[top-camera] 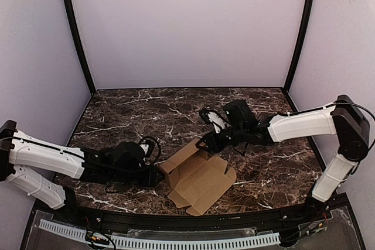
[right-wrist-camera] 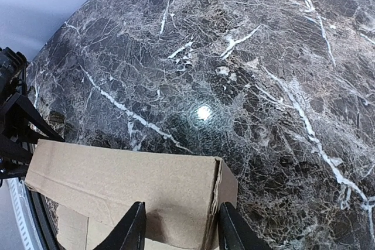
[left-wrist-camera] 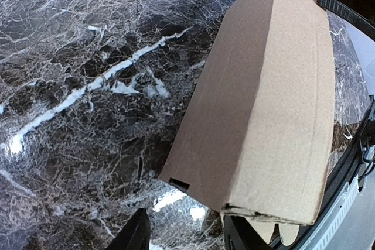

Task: Fold the paper box

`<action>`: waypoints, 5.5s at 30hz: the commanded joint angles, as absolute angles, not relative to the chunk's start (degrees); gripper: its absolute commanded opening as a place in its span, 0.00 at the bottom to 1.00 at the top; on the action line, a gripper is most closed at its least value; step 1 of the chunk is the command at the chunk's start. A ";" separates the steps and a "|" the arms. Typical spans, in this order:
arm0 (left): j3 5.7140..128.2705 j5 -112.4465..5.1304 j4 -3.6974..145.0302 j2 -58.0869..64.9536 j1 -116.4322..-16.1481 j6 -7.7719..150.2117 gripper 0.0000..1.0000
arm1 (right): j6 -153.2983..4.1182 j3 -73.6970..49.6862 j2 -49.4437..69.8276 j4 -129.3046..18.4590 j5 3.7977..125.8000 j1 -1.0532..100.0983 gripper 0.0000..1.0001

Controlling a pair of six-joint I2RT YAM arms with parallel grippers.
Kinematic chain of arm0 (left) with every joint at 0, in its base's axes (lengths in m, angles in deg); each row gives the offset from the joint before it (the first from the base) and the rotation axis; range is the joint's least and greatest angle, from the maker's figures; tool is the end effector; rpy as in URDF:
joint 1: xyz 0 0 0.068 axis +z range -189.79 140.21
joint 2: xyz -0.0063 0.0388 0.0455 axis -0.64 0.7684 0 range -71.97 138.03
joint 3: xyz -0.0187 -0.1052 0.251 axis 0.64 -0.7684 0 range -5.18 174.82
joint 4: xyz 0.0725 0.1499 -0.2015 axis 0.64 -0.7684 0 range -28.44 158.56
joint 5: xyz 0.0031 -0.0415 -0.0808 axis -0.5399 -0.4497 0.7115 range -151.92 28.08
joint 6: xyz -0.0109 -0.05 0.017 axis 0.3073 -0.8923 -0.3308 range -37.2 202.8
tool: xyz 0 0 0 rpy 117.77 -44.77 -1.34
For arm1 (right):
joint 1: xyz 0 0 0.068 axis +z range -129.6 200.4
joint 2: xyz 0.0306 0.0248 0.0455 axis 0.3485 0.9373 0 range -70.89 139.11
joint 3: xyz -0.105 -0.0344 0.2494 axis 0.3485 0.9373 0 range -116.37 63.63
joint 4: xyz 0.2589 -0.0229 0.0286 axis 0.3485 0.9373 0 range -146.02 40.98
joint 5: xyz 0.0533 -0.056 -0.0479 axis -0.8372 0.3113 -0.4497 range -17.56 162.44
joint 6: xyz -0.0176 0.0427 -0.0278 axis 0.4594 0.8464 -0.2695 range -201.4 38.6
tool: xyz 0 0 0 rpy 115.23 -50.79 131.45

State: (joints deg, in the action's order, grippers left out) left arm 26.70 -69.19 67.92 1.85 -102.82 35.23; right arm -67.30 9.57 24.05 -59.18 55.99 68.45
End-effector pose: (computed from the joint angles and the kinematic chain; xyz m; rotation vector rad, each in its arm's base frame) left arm 0.1170 -0.2201 0.1739 0.2623 2.4418 -0.7974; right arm 0.2284 0.2691 0.1954 -0.8455 2.1991 0.8864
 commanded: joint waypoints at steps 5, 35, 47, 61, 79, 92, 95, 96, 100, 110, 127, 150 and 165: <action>28.95 -68.73 72.35 4.14 -100.08 38.78 0.43 | -60.74 15.36 19.34 -62.45 54.63 68.61 0.38; 37.96 -67.53 69.94 10.92 -94.18 60.20 0.43 | -40.62 31.92 5.77 -68.15 79.08 78.02 0.41; 35.35 -66.57 66.05 10.11 -94.15 61.53 0.43 | -40.17 30.58 5.31 -66.95 82.96 78.00 0.43; 31.24 -62.64 67.64 6.98 -96.23 61.12 0.49 | -40.62 29.97 4.74 -67.22 85.28 78.01 0.48; 35.26 -77.16 69.54 11.64 -96.92 64.33 0.51 | -40.81 31.64 4.29 -69.79 83.78 77.99 0.48; 34.90 -70.90 76.24 15.05 -96.97 65.22 0.51 | -40.92 32.04 4.40 -70.65 84.59 78.05 0.47; 35.27 -70.17 77.34 15.64 -96.93 65.47 0.50 | -40.97 32.01 3.96 -70.69 85.18 78.02 0.47; 35.35 -70.18 77.48 15.89 -96.92 65.52 0.50 | -40.95 32.07 3.72 -70.71 85.51 78.05 0.47; 35.83 -70.01 78.09 16.68 -96.92 65.66 0.50 | -41.00 31.46 4.02 -70.82 86.50 77.90 0.46; 36.48 -69.69 80.49 18.30 -96.97 66.65 0.48 | -40.33 30.40 6.35 -70.78 88.98 77.29 0.44; 36.66 -69.06 83.82 19.97 -97.19 68.10 0.29 | -39.74 30.75 9.84 -74.23 85.84 77.15 0.32; 34.69 -81.65 98.14 25.63 -97.27 66.74 0.31 | -36.82 32.05 11.27 -78.73 82.80 79.14 0.28; 33.60 -77.68 108.42 28.30 -97.23 69.39 0.01 | -36.80 31.81 6.40 -76.56 82.10 79.62 0.35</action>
State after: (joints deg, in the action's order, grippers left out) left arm 33.61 -82.78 101.69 28.25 -96.24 67.88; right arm -36.67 31.73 8.92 -75.11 84.03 78.50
